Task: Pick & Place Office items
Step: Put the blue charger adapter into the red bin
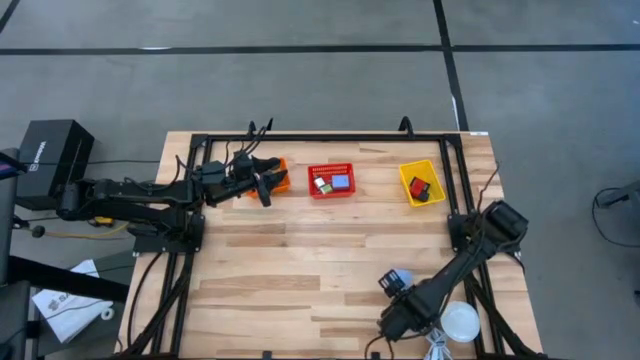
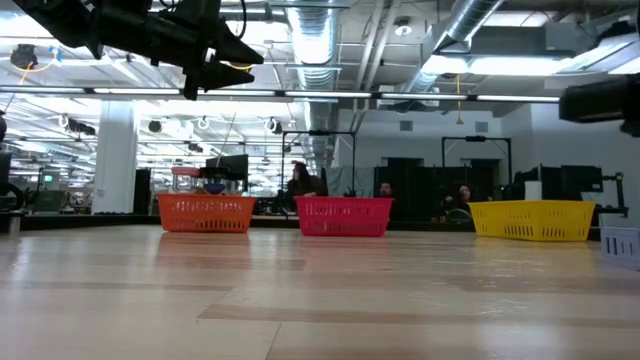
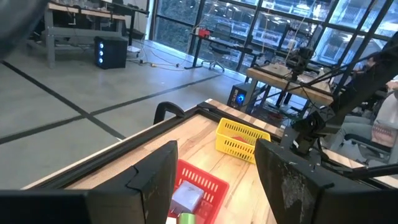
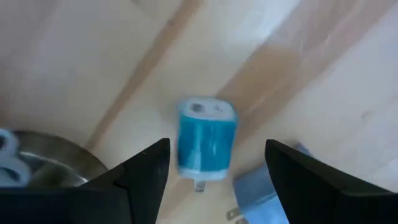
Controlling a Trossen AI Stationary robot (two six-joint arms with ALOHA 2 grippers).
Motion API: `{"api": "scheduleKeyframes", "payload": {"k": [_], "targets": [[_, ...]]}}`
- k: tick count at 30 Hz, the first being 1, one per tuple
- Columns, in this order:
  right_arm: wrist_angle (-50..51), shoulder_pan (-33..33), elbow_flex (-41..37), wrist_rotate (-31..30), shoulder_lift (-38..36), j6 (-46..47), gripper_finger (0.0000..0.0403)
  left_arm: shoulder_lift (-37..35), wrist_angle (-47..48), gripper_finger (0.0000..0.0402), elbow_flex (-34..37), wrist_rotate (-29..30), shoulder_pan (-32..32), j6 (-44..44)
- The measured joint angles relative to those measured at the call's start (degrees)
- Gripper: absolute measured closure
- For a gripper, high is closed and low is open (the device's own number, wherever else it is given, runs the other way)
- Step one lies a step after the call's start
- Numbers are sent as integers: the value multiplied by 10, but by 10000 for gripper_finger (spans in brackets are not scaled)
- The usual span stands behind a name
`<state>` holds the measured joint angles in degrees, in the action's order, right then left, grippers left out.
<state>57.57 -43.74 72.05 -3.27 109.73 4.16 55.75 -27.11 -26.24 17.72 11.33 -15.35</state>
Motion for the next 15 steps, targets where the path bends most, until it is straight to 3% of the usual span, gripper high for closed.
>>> {"api": "scheduleKeyframes", "payload": {"k": [8,15], "targets": [[-11,19,-2,5,4,94,148,0,0,192,0,0,0,0],[-39,24,-2,40,4,95,163,0,0,192,0,0,0,0]]}}
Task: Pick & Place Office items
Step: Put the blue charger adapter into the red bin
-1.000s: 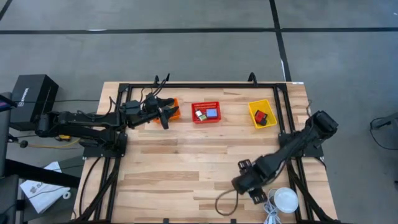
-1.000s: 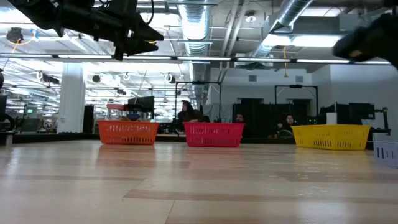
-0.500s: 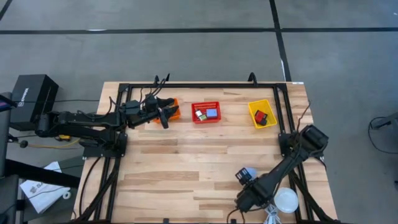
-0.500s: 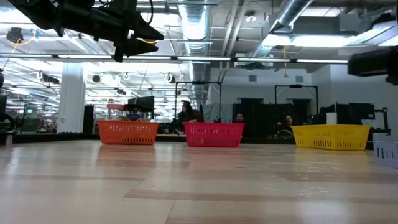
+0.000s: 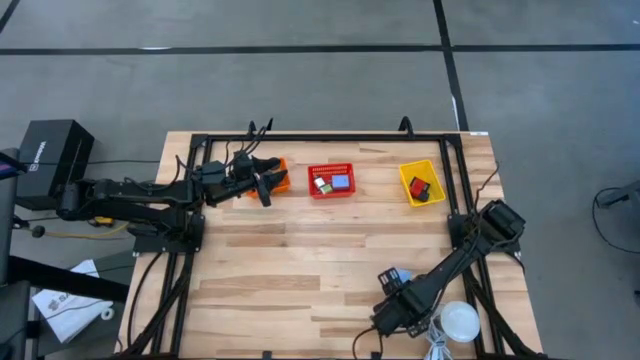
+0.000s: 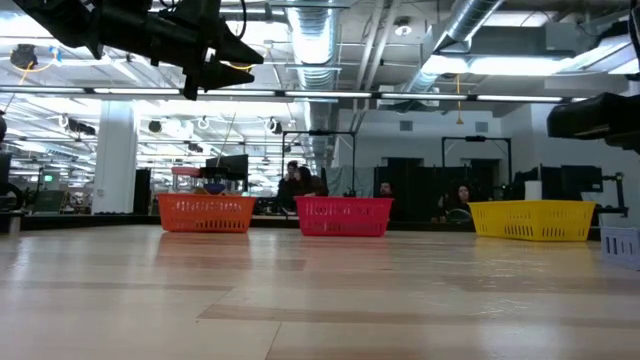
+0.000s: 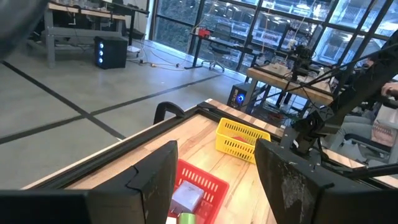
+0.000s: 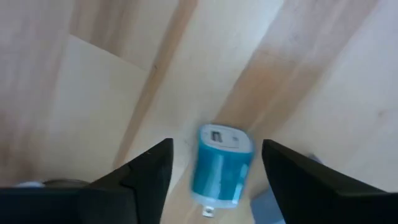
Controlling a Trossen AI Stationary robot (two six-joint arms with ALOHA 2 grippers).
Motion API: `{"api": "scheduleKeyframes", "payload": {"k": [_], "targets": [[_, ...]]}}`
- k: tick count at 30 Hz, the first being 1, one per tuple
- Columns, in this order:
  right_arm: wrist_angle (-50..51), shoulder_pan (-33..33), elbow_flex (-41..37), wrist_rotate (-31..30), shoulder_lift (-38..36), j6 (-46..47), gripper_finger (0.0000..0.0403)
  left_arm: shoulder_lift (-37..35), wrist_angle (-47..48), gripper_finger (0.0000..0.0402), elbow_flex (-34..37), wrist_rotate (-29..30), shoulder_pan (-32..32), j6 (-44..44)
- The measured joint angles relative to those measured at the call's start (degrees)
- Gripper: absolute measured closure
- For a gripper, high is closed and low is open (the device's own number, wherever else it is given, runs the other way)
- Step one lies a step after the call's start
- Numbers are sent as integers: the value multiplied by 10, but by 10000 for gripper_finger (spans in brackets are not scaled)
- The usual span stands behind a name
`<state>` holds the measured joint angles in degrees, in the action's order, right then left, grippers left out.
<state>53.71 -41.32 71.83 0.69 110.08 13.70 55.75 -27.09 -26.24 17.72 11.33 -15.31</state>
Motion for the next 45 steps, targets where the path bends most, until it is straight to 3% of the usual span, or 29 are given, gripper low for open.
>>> {"api": "scheduleKeyframes", "payload": {"k": [13,19,25,30,35,37,40,45], "targets": [[-2,16,0,12,-1,58,287,0,0,192,0,0,0,0],[7,27,0,9,-8,43,280,0,-3,192,0,0,0,0],[46,69,22,-35,-52,-20,286,0,-7,192,0,0,0,0],[45,145,50,-109,-116,-114,293,0,-14,192,0,0,0,0],[7,270,58,-181,-183,-234,279,0,-19,192,0,0,0,0],[-31,332,58,-170,-196,-266,281,0,-21,192,0,0,0,0],[-85,425,58,-104,-197,-305,286,0,-25,192,0,0,0,0],[-168,532,57,-25,-147,-363,287,0,-26,192,0,0,0,0]]}}
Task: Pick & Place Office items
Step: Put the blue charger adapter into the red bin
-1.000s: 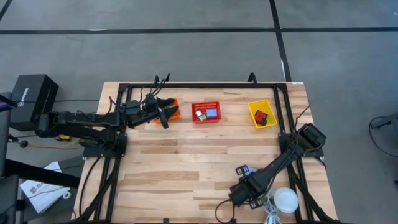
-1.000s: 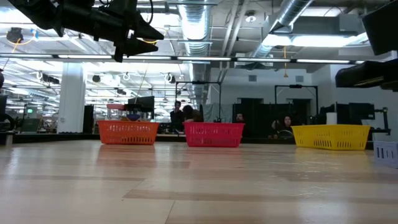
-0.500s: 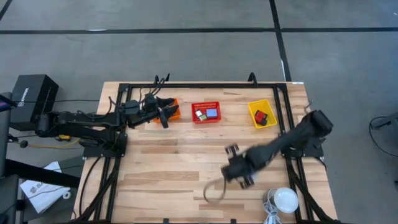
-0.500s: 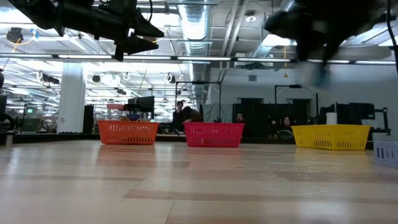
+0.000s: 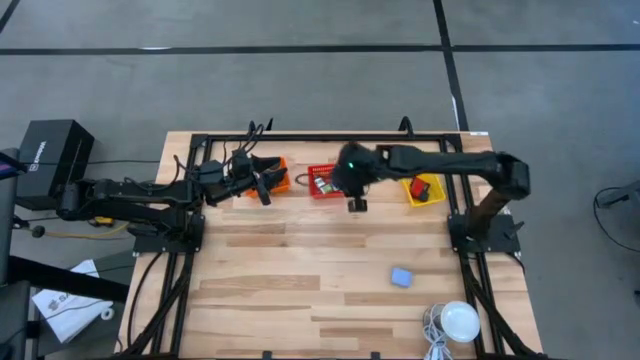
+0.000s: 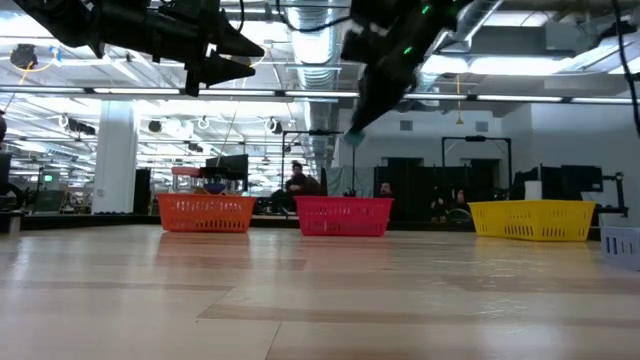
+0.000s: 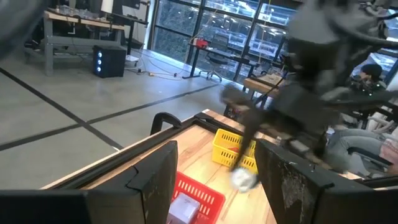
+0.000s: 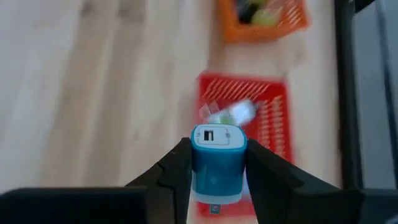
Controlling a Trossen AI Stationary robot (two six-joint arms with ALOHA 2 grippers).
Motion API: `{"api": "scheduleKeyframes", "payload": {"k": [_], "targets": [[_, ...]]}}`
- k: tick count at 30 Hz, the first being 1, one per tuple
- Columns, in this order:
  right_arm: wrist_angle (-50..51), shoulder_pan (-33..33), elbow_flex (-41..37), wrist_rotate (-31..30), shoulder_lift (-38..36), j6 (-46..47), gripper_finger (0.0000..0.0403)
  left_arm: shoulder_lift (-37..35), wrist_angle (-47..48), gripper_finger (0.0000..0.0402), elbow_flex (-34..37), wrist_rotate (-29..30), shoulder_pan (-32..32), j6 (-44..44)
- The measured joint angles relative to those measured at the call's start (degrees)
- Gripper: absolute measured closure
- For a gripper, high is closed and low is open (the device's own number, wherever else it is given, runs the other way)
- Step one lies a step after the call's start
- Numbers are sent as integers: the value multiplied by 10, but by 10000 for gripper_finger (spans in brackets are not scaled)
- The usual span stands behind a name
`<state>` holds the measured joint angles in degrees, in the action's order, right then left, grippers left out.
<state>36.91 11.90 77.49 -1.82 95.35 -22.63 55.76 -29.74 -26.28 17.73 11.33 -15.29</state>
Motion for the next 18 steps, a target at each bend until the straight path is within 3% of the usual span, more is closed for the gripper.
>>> {"api": "scheduleKeyframes", "payload": {"k": [2,11,18], "targets": [[-50,24,2,13,27,-21,284,0,0,192,0,0,0,0],[-37,81,1,20,102,-29,271,0,-3,192,0,0,0,0],[-35,72,12,18,118,-69,211,0,-5,192,0,0,0,0]]}}
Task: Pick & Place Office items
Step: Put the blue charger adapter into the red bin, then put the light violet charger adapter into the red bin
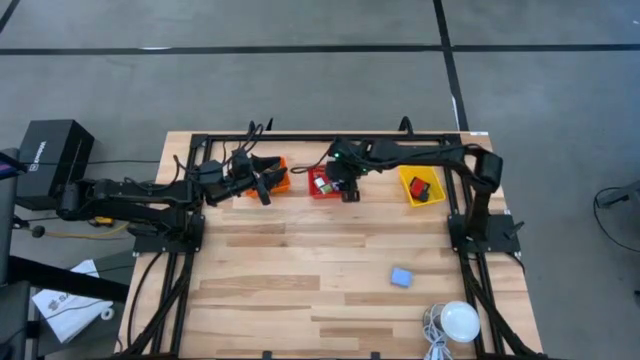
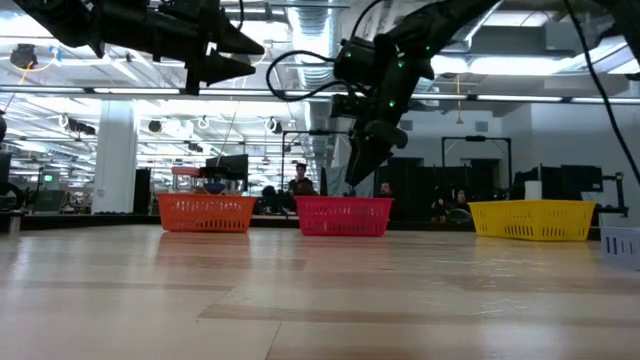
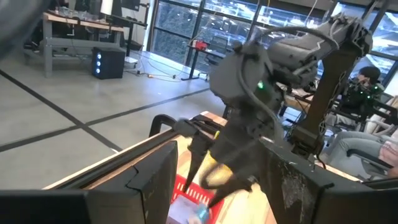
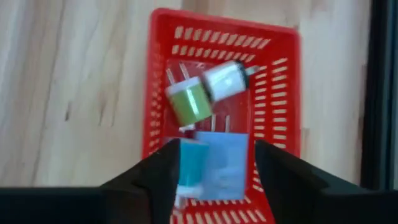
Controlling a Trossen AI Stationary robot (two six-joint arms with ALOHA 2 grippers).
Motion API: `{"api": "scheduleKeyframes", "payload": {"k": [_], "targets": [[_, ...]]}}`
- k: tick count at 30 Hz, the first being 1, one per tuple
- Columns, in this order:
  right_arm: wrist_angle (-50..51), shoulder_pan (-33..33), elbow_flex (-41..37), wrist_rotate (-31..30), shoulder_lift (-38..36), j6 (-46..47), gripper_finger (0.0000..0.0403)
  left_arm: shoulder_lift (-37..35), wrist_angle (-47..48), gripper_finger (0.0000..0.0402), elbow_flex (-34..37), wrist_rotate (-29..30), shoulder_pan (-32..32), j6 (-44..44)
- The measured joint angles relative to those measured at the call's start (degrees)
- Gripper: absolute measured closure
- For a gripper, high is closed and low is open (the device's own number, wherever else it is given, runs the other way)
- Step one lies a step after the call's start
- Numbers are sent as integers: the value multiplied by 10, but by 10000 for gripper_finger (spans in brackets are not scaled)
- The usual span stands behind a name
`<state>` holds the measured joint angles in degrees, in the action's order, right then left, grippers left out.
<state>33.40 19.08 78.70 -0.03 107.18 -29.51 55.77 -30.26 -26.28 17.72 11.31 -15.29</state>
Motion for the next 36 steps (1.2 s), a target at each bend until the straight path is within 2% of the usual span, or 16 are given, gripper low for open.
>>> {"api": "scheduleKeyframes", "payload": {"k": [3,7,13,22,25,30,36], "targets": [[21,-14,3,-24,-4,1,177,0,-4,192,0,0,0,0],[150,-42,52,-45,-21,28,153,0,-9,192,0,0,0,0],[370,-108,98,-25,-35,160,152,0,-12,192,0,0,0,0],[545,-249,99,-25,-60,361,154,0,-11,192,0,0,0,0],[524,-304,78,-29,-98,396,154,0,-12,192,0,0,0,0],[377,-383,-25,-28,-206,476,154,0,-11,192,0,0,0,-2],[287,-455,-153,-29,-320,666,154,0,-12,192,0,0,-4,-2]]}}
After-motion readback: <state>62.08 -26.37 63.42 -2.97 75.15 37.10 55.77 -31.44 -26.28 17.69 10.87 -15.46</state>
